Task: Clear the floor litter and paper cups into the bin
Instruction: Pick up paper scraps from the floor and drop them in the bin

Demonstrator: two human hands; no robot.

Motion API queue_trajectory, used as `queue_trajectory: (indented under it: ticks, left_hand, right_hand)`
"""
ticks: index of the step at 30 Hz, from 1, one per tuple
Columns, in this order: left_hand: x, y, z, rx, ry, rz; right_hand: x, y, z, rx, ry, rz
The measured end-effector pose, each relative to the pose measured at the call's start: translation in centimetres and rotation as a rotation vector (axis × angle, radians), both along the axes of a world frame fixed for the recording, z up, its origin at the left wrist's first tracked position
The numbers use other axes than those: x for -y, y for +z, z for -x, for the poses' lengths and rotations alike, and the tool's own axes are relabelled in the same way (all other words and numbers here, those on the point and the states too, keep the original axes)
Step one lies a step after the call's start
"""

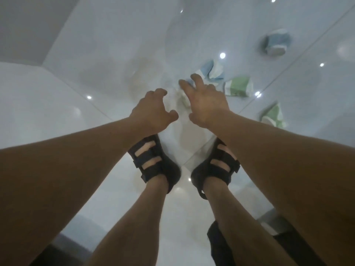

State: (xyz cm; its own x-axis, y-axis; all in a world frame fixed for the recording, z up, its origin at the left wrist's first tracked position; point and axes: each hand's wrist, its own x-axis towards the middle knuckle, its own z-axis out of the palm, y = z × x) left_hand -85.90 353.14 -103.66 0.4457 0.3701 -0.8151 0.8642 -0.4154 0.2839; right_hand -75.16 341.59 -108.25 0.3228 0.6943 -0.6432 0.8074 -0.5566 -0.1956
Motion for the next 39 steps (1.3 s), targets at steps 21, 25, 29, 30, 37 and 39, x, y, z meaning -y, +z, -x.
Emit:
queue_trajectory:
  ticks: [21,25,29,30,37,39]
  left_hand:
    - [-0.3,-1.1,-3.5,0.184,0.46,0.148]
    - [-0.6,-3.5,-2.7,0.192,0.415,0.055]
    - [-0.5,-5.2,-0.9,0.161,0.379,0.004]
    - [-0.5,-5.2,-0.4,0.159,0.354,0.002]
    - [-2.4,0.6,-1.3,0.124,0.234,-0.049]
    - [-2.9,4.1,-2.7,0.128,0.187,-0.056]
  right_hand:
    - [3.4,1.9,-2.5,-0.223,-0.176,-0.346]
    - [2.5,-1.3,-6.1,0.02,-0.096,-0.147]
    - [0.9,-4.4,-7.0,0.076,-0.038,-0.036]
    - [0.6,-4.7,-6.9,0.07,-0.061,-0.061]
    - [1.0,2.1,-4.2,-0.157,-0.228,-0.265]
    - [1.6,6.0,-3.8,-0.167,-0.273,-0.289]
